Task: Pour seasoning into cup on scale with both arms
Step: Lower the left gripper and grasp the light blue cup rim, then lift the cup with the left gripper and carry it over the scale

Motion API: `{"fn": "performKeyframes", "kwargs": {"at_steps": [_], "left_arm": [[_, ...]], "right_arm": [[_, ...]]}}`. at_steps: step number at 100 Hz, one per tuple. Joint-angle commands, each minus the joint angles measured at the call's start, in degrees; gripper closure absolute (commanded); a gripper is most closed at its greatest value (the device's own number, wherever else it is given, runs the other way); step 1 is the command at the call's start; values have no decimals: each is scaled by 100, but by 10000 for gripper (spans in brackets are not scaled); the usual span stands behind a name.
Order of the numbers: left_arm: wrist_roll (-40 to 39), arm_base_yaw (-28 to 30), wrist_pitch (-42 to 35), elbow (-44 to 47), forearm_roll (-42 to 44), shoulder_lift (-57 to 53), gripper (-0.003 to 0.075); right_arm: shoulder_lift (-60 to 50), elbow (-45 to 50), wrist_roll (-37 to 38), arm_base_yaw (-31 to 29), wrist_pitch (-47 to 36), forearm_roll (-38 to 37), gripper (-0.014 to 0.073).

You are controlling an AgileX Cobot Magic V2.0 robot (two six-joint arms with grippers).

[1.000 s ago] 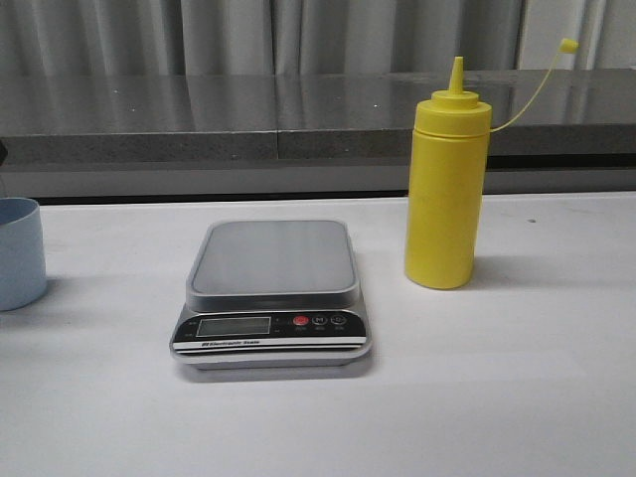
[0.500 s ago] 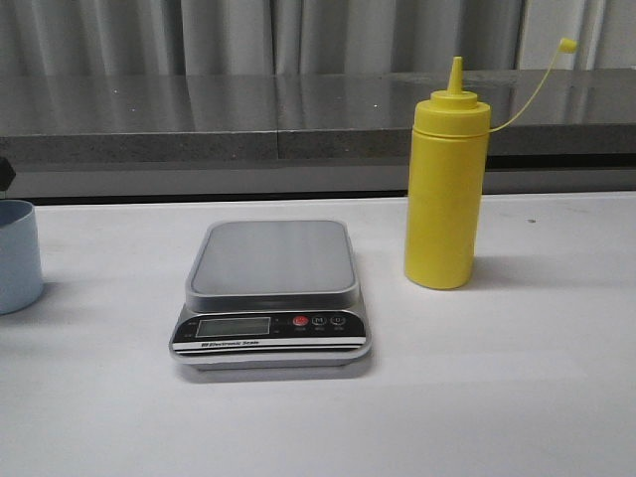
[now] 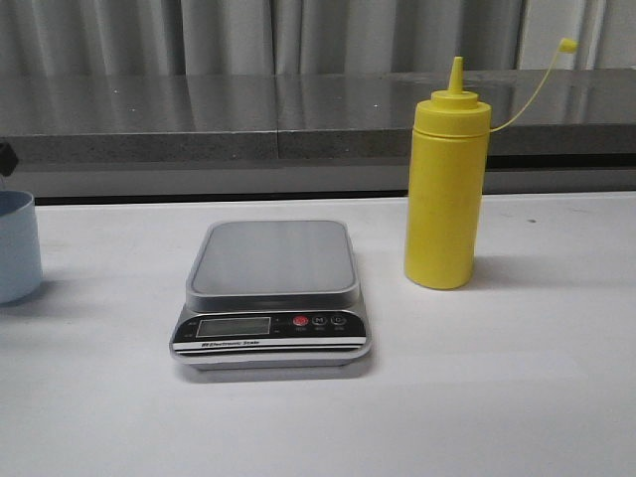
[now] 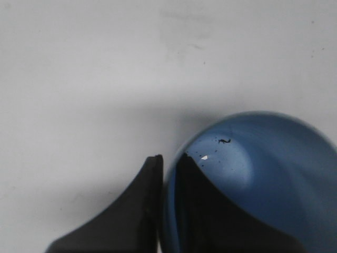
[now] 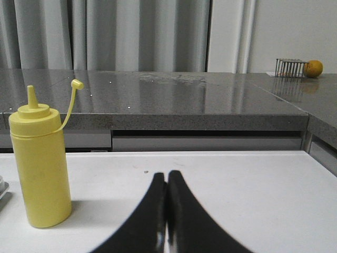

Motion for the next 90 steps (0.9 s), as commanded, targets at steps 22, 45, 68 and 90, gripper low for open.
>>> {"fn": "performKeyframes", "kwargs": {"at_steps": [22, 45, 68, 90], "left_arm": [[-44, -232, 878, -1343, -55, -252, 710], [-44, -807, 1344, -2200, -55, -252, 710], [-44, -1633, 1205, -2779, -55, -252, 710], [-21, -2524, 962, -2796, -44, -97, 710]], "right_arm": [[-86, 16, -22, -33, -438, -60, 661], [-86, 16, -22, -33, -438, -60, 661], [-86, 16, -22, -33, -438, -60, 661], [-86, 16, -22, -33, -438, -60, 661]]}}
